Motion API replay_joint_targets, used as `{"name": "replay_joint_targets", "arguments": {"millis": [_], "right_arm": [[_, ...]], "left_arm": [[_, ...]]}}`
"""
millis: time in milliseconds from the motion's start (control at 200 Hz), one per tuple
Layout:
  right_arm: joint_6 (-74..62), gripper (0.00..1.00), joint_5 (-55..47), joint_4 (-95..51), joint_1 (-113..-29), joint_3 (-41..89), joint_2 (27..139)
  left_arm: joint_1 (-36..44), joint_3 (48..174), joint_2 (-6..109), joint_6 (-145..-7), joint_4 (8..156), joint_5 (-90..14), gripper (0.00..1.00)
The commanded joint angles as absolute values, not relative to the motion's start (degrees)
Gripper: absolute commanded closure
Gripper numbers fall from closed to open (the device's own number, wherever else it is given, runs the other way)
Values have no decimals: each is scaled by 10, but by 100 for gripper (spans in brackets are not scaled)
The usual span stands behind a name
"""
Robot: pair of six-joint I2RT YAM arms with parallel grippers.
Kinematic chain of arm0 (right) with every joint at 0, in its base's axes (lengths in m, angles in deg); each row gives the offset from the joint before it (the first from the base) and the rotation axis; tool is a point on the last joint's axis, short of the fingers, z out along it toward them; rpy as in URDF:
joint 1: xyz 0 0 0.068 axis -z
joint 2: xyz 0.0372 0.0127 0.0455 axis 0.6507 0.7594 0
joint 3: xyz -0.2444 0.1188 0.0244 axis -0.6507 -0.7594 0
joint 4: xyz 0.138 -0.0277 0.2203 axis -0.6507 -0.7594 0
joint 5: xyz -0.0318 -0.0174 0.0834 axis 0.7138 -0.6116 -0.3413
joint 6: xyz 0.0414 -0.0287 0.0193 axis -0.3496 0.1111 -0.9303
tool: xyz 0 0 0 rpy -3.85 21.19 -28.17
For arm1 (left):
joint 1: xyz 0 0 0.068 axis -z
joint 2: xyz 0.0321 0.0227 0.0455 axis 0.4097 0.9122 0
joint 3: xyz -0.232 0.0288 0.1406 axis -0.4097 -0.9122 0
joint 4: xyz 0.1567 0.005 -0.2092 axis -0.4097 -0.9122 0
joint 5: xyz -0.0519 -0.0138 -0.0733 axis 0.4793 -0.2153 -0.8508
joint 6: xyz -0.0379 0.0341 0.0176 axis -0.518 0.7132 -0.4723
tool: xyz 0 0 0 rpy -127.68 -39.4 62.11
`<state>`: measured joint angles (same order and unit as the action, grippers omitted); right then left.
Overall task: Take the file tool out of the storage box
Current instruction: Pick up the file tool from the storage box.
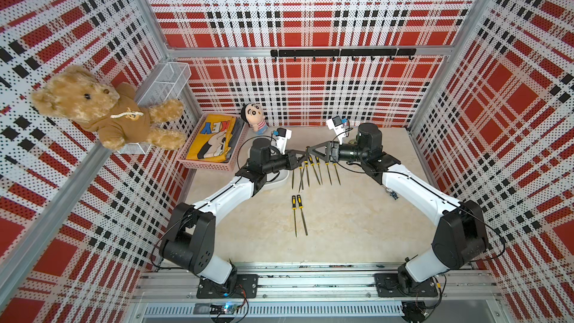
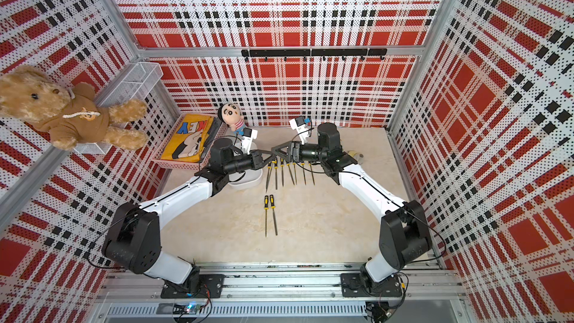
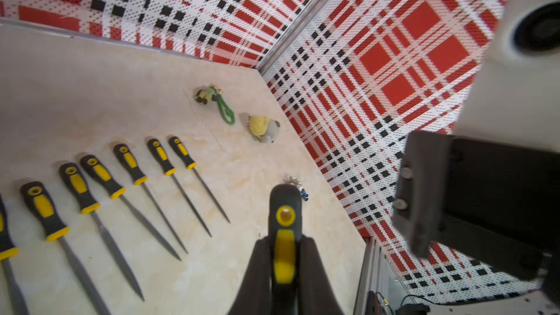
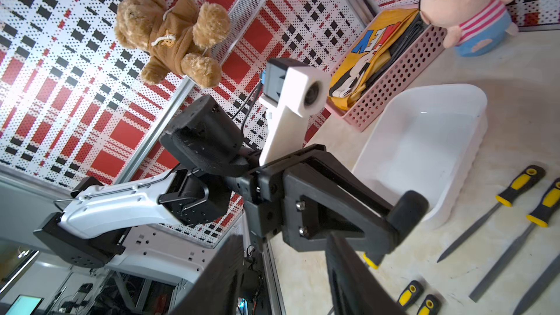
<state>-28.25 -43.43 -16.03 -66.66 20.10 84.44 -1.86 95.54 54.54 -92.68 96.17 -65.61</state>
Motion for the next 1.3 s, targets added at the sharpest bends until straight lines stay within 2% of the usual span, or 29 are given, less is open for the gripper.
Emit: {"name": "replay_joint_targets", "arguments": {"millis": [0, 160, 531, 912, 1042, 1298], "right_arm": [[-287, 47, -459, -141, -662, 202, 854], [-353, 46, -476, -46, -643, 173, 849], [-331, 48, -511, -80, -652, 211, 872], [-399, 49, -521, 7, -667, 229, 913], [-381, 49, -523, -19, -680, 251, 928], [-386, 60, -524, -14, -682, 241, 932]], "left_arm": [[-24, 948, 508, -943, 1014, -701, 100], [-42, 926, 483, -962, 1034, -726, 100], [-39, 907, 471, -967, 1040, -728, 100], [-40, 910, 477, -973, 1045, -749, 100], [-38, 905, 478, -974, 1049, -746, 100], [-38, 899, 473, -979, 1059, -746, 100]]}}
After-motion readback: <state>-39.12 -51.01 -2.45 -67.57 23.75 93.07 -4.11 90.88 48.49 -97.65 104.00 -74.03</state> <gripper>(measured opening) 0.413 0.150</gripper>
